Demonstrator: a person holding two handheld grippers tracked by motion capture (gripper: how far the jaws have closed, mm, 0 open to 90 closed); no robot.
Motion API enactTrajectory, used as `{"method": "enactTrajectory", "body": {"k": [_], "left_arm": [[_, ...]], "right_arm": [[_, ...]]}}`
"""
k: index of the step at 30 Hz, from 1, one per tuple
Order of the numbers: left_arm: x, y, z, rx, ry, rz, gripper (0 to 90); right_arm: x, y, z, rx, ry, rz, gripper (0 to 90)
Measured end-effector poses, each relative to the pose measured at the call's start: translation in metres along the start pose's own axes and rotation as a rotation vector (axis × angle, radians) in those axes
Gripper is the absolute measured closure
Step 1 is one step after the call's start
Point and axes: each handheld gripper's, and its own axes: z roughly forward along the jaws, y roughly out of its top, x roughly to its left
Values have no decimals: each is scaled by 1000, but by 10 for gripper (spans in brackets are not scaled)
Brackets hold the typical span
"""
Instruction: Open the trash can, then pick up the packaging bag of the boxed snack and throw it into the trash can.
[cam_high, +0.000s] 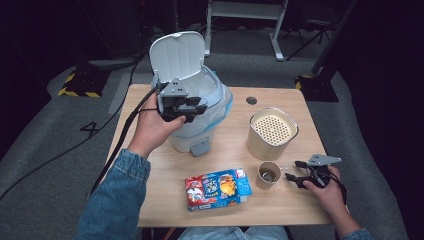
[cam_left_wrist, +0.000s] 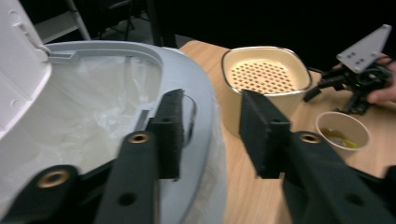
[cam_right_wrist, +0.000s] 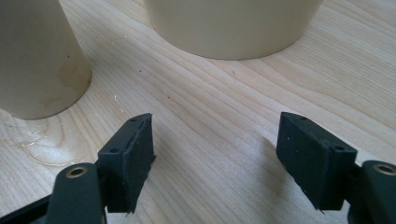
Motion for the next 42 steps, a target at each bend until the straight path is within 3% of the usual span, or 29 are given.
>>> {"method": "enactTrajectory", "body": {"k": [1,6,12,18,24,34,38,42], "left_arm": [[-1,-1,-3,-3,-7,8,530],[-9,-12,-22,1,-24,5,485],[-15,-33,-38,19,-2,10,475],[-14,-59,-51,7,28,-20,443],[-13,-87,-61,14,54,-51,441],[-7,-148,-58,51,65,-90,438],[-5,-175,-52,37,74,-152,442],[1,-202,-40,67,82,-210,460]], "right_arm": [[0,0,0,0,0,0,270],[2,1,1,5,-4,5,253],[1,1,-10,2,16,43,294],[5,9,-36,-40,27,44,330],[9,17,-45,-46,49,25,354],[20,39,-58,-61,105,-22,356],[24,47,-63,-68,119,-34,356],[27,54,-66,-70,144,-38,354]]}}
